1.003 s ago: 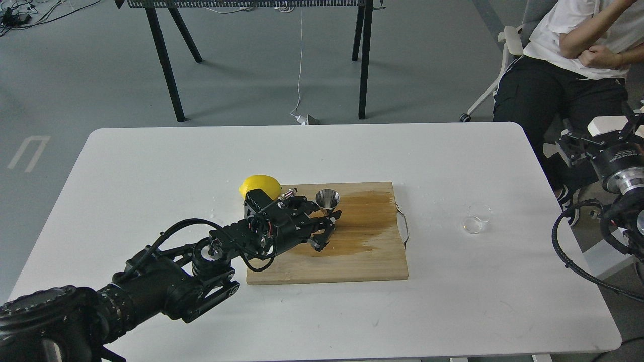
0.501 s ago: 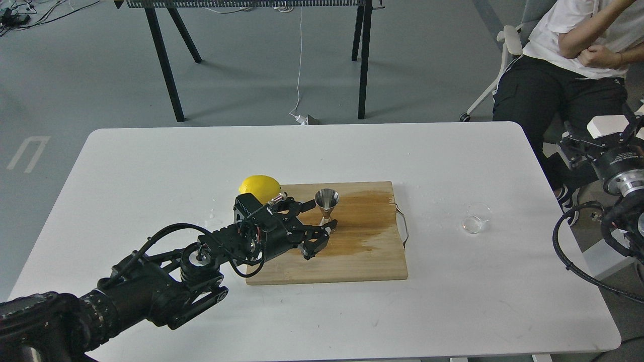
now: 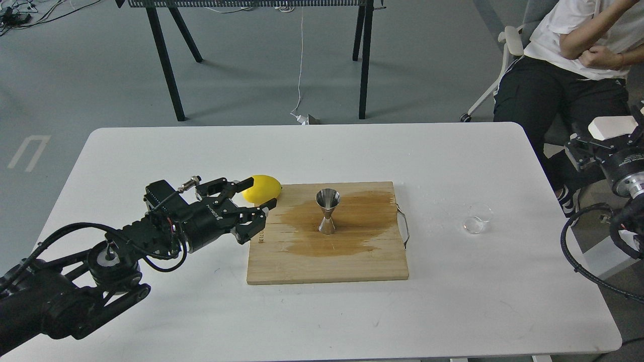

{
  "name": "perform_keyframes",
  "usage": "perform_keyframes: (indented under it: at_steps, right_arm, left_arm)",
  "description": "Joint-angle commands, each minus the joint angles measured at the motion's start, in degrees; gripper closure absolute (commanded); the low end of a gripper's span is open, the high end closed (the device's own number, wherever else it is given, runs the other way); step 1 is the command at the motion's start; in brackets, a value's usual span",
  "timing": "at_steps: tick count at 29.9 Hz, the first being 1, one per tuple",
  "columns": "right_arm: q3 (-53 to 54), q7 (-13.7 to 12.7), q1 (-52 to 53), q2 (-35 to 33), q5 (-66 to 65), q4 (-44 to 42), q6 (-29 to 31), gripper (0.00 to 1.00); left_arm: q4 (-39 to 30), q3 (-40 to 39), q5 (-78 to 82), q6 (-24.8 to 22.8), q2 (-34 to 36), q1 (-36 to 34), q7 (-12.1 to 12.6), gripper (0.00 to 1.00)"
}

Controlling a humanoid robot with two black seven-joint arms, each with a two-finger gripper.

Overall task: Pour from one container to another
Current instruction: 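Withdraw the left arm away from the jigger, then move the right gripper to the small clear glass and grasp it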

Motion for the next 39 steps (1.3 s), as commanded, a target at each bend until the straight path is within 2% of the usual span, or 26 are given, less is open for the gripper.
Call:
perform_keyframes:
  at_steps: [1, 3, 6, 9, 13, 16, 19, 23, 30, 39]
  right_arm:
    - [0.1, -0.1, 0.0, -1.3, 0.0, 0.0, 0.0, 0.00]
    - [0.1, -0.1, 0.0, -1.6, 0.0, 0.4, 0.0, 0.00]
    - [0.3, -0.5, -0.3, -1.9, 0.2, 1.9, 0.0, 0.00]
    - [0.3, -0.6, -3.4, -3.1, 0.3, 6.8, 0.0, 0.00]
    - [0.7, -0.5, -8.9, -6.2, 0.9, 16.2, 0.0, 0.00]
    - [1.1, -0.5, -12.9, -7.2, 1.8, 20.4, 0.0, 0.00]
    - [1.8, -0.5, -16.6, -7.2, 2.4, 23.3, 0.0, 0.00]
    - [1.8, -0.5, -21.7, -7.2, 2.4, 26.4, 0.0, 0.00]
    - [1.8, -0.5, -32.0, -7.2, 3.4, 35.4, 0.0, 0.00]
    - [1.1, -0.5, -33.5, 0.2, 4.2, 35.1, 0.0, 0.00]
  left_arm:
    - [-2.0, -4.8, -7.8, 0.6, 2.5, 0.6, -0.2, 0.28]
    - [-2.0, -7.6, -16.4, 0.8, 2.6, 0.3, -1.1, 0.28]
    - [-1.8, -11.5, -30.2, -0.2, 2.4, -0.4, -4.0, 0.27]
    - [-1.7, -14.4, -44.8, -3.2, 2.2, -3.0, -5.7, 0.22]
    - [-1.1, -18.4, -64.9, -8.3, 2.4, -6.1, -5.8, 0.13]
    - [2.0, -23.5, -79.6, -14.7, 2.3, -8.2, -5.8, 0.00]
    - [4.9, -27.4, -89.4, -20.0, 2.1, -9.3, -5.7, 0.00]
    - [6.3, -28.2, -95.0, -23.2, 1.9, -10.5, -5.6, 0.00]
    - [7.8, -27.8, -95.4, -23.3, 0.0, -10.5, -5.4, 0.00]
    - [7.8, -27.8, -95.4, -23.3, -0.2, -10.6, -5.4, 0.00]
